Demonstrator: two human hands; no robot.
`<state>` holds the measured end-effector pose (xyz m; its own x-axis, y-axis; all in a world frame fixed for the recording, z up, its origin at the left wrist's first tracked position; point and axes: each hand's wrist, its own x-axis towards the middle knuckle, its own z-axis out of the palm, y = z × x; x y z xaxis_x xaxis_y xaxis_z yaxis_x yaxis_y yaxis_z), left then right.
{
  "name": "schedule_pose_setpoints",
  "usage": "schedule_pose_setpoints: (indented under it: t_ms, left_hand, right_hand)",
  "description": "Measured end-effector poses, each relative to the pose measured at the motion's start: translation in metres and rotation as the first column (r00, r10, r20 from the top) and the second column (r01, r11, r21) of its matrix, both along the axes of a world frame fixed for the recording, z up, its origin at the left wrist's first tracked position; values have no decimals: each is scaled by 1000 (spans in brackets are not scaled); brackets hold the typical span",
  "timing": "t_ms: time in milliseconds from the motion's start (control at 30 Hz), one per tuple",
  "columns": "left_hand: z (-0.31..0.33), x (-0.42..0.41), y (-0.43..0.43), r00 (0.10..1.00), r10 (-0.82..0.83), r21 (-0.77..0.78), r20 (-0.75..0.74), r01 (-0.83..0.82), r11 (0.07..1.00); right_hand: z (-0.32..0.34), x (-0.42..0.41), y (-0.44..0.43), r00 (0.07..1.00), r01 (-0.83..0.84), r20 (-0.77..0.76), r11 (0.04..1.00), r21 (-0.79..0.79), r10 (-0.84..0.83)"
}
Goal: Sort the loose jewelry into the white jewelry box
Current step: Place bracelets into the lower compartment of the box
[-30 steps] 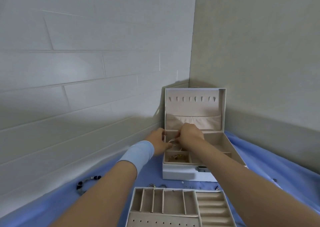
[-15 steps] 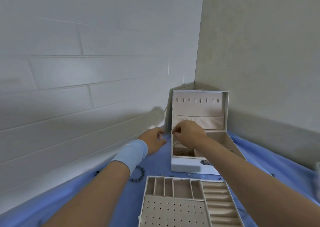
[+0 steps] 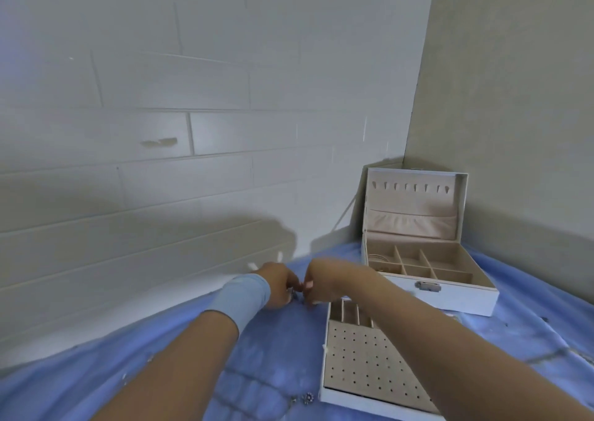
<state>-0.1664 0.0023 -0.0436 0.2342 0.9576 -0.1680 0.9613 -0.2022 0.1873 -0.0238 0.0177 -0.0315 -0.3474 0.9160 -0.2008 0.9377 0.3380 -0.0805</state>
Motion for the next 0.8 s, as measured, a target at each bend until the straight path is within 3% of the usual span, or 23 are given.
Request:
schedule_pose_setpoints:
  t_ms: [133, 333, 533, 633, 800]
  left_hand:
    - [-3, -4, -3, 999, 13, -25, 42, -12, 1000]
    - [6, -4, 0, 980, 56, 37, 189, -64, 997]
    - [18, 22, 8, 828, 86, 101, 555, -170, 980]
    - [28, 45, 11, 692, 96, 61, 715, -200, 978]
    - [39, 91, 23, 640, 55, 95, 766, -198, 976]
  right_hand:
    - [-12, -8, -2, 998, 8, 69, 999, 48, -11]
    - [5, 8, 1, 988, 0, -154, 1000, 11, 1]
    - [25, 50, 5, 808, 78, -585, 997, -8, -67]
    - [28, 75, 5, 722, 133, -687, 991, 18, -85]
    - [31, 128, 9, 622, 269, -773, 961, 65, -122]
